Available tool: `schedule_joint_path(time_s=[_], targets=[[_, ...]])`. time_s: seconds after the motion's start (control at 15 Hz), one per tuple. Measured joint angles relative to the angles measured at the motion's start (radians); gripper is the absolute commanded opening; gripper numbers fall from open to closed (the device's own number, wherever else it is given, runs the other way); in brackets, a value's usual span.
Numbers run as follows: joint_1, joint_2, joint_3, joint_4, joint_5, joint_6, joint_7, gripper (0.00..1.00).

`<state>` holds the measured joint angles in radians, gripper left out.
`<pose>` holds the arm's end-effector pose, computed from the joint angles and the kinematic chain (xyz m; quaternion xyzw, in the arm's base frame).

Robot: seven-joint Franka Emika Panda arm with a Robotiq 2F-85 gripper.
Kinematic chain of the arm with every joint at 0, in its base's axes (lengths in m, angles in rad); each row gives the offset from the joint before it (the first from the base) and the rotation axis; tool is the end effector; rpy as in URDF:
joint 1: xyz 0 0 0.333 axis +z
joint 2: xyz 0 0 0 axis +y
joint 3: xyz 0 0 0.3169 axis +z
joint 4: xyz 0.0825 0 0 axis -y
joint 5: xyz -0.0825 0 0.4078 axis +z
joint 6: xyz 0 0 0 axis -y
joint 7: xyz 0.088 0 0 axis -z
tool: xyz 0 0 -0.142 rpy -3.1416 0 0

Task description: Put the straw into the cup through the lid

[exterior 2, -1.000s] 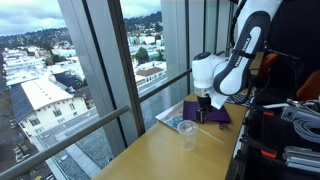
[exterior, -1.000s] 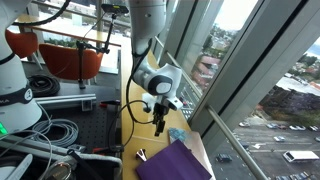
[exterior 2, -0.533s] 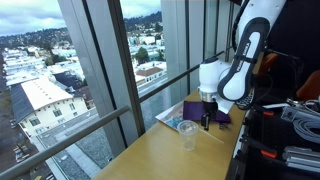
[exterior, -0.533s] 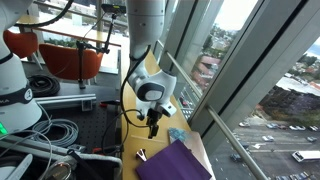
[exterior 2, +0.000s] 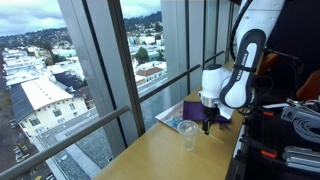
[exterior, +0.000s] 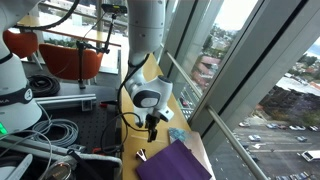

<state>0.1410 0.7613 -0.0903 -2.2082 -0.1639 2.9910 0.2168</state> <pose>0.5197 0.0280 -0.0213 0.9989 0.0106 0.0156 0.0424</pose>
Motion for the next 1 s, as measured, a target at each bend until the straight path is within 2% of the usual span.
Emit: schedule_joint_path(time_s=[0.33,0.4,0.47,0.6,0.8,1.0], targets=[[0.003,0.084,0.000,0.055,0.007,0.044,-0.014,1.00],[0.004,0.098,0.000,0.066,0.012,0.052,-0.017,0.96],[0.005,0.109,0.000,0.077,0.016,0.055,-0.020,0.74],[0.010,0.125,0.000,0.095,0.020,0.057,-0.021,0.68],[0.029,0.129,0.000,0.102,0.029,0.058,-0.022,0.45],[0.057,0.128,-0.025,0.102,0.036,0.058,-0.022,0.26]])
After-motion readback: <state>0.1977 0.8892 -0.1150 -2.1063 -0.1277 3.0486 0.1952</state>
